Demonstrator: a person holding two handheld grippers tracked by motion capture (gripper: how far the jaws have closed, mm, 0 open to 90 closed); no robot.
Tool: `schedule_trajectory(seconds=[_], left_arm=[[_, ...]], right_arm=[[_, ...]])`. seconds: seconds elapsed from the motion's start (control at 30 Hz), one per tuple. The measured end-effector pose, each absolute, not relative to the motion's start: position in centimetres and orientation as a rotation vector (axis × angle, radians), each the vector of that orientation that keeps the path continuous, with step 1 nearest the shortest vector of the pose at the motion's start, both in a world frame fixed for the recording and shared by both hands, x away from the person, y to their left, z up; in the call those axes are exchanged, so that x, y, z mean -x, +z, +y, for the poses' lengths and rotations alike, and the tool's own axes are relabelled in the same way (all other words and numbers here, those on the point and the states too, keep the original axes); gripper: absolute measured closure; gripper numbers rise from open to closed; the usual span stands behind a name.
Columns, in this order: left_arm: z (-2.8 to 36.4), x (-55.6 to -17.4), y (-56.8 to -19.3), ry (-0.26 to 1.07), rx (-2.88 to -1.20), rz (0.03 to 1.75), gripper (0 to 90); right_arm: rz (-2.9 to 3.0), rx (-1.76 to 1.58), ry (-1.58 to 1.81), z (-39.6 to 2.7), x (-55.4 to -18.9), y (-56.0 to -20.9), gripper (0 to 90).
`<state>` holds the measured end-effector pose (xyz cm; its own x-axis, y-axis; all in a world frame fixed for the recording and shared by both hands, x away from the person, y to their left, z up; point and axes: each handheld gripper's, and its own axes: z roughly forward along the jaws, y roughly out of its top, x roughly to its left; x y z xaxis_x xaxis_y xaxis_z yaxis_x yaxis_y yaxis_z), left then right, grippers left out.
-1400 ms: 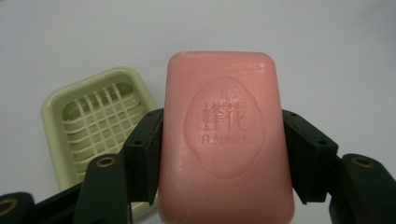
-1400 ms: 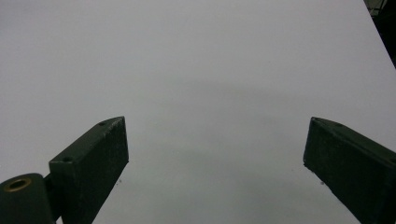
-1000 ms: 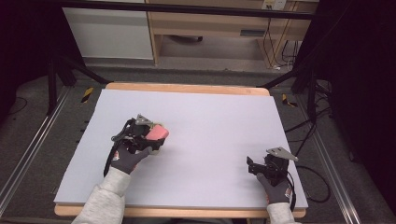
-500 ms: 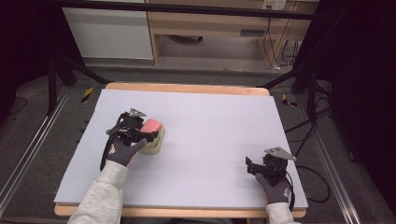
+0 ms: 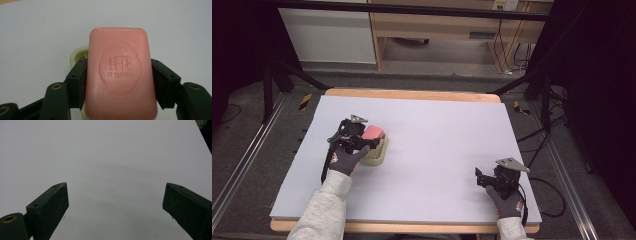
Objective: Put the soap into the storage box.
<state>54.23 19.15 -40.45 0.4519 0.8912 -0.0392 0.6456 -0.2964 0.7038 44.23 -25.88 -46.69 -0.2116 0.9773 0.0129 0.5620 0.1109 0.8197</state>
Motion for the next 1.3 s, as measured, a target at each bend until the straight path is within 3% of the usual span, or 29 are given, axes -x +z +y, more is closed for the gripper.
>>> schedule_trajectory(seconds=[1.3], left_arm=[[18.8, -55.2, -43.4, 0.499, -2.032, 1.369, 37.1]], right_arm=[[1.85, -1.488, 0.961, -25.8, -44.3, -46.8, 6.9]])
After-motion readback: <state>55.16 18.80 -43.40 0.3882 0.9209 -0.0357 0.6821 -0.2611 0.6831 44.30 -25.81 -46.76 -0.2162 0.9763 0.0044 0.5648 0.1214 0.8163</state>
